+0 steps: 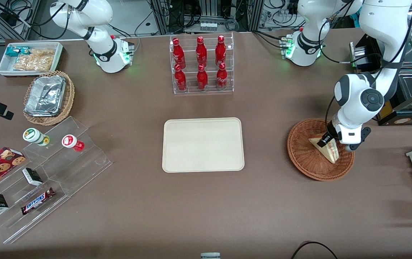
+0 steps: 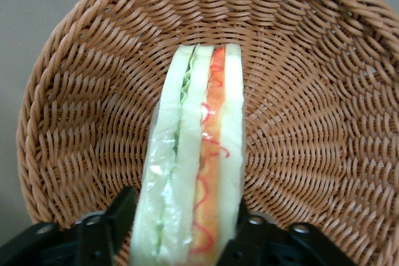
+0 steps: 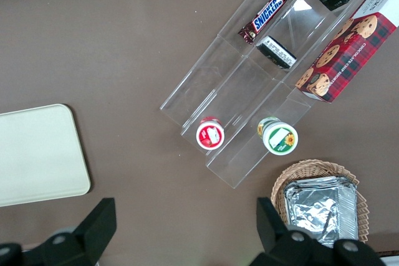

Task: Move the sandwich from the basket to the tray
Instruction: 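Close the left gripper on the wrapped sandwich and lift it, then carry the held sandwich over to the cream tray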

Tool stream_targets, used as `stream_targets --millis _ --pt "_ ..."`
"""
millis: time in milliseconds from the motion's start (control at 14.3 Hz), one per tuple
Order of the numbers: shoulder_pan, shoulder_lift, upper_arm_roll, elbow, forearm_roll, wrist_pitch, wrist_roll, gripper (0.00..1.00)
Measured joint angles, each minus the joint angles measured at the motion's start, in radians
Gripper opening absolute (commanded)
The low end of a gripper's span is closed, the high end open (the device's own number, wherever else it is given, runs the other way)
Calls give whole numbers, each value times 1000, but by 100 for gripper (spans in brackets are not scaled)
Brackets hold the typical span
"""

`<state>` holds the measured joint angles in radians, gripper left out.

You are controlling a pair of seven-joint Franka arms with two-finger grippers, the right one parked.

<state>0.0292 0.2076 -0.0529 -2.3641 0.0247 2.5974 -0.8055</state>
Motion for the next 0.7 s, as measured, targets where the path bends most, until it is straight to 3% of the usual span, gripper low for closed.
stream_targets --millis 140,349,488,698 --pt "-1 -13 -3 28 0 -71 0 0" --pt "-25 -41 -20 179 1 -375 2 0" --pt "-85 -44 -33 304 2 -533 7 2" --pt "-223 -21 -44 381 3 -569 135 2"
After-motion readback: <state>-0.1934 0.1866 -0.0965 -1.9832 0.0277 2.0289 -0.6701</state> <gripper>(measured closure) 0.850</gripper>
